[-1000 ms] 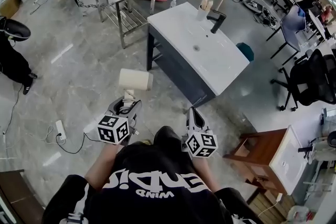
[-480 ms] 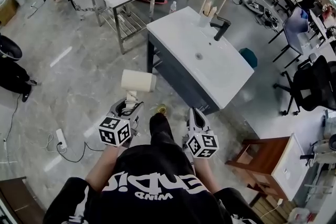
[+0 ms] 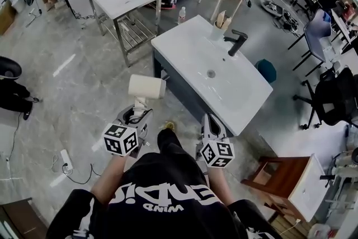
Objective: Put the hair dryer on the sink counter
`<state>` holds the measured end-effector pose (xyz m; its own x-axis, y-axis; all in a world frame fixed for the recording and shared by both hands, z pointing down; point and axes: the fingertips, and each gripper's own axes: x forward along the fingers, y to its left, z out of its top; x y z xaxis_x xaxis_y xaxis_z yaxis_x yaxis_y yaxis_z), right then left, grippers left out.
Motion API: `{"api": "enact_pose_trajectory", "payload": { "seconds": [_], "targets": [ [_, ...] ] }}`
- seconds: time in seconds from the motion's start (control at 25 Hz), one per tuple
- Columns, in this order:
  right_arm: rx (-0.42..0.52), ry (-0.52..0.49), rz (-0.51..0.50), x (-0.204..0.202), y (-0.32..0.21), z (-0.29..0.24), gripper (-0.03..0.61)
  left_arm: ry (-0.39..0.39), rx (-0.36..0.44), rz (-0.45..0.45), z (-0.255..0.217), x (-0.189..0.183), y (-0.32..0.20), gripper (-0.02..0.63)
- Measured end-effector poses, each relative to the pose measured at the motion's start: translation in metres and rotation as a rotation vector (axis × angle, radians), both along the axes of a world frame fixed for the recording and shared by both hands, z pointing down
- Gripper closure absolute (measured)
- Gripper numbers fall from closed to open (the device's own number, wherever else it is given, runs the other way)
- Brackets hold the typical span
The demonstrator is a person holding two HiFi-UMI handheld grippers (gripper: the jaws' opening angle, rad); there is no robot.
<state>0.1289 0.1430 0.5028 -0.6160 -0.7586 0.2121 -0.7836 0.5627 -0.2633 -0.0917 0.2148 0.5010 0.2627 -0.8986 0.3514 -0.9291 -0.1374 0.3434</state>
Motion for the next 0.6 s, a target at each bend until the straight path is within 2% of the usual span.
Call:
{"api": "enact_pose_trajectory", "payload": {
  "seconds": [0.24,0.6],
  "targets": [
    [-0.014,0.005,-0.019,-0.020,-0.064,-0.009,0.555,0.011,-0.006,0.024,-0.011,-0.011,-0.072,0.385],
    [-0.017,-0.005,-0.007,-0.030,-0.161,-0.009,0.555,0.016,-0.004,0.051,-0.014,-0.018,-0.170,0.385]
  ]
}}
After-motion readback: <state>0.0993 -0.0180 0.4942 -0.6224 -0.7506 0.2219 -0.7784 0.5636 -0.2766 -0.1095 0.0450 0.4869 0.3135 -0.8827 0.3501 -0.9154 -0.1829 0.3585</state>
